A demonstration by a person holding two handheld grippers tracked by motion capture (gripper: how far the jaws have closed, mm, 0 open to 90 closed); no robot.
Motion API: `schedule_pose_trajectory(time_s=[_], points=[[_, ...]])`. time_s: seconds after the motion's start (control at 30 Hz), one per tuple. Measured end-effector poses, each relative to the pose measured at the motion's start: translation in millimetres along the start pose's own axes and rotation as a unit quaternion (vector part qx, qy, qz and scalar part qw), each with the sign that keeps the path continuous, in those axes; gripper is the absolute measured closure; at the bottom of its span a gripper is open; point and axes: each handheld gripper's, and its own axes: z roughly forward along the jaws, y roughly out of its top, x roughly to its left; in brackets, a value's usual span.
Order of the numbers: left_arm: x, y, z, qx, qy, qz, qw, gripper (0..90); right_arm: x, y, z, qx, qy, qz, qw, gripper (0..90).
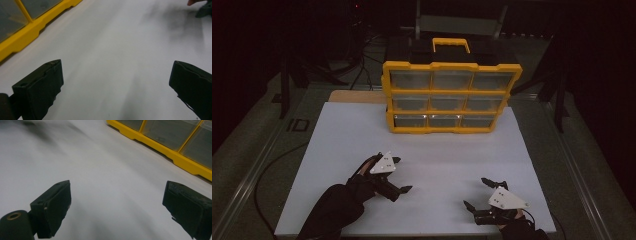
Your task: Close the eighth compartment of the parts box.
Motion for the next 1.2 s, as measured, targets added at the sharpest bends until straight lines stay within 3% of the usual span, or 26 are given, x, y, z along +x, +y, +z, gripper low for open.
schedule_pose_trajectory(time_s=[0.6,1.2], points=[[-3.9,-57.6,-46.7,-0.017,0.007,-0.039,0.9991,0.0,1.2,0.1,0.7,0.004,-0.001,-0.002,1.0000,8.4],[-5.6,-82.3,-80.4,-0.018,0.032,-0.046,0.9983,0.0,1.7,-0.3,1.7,0.010,0.000,-0.003,1.0000,8.4]])
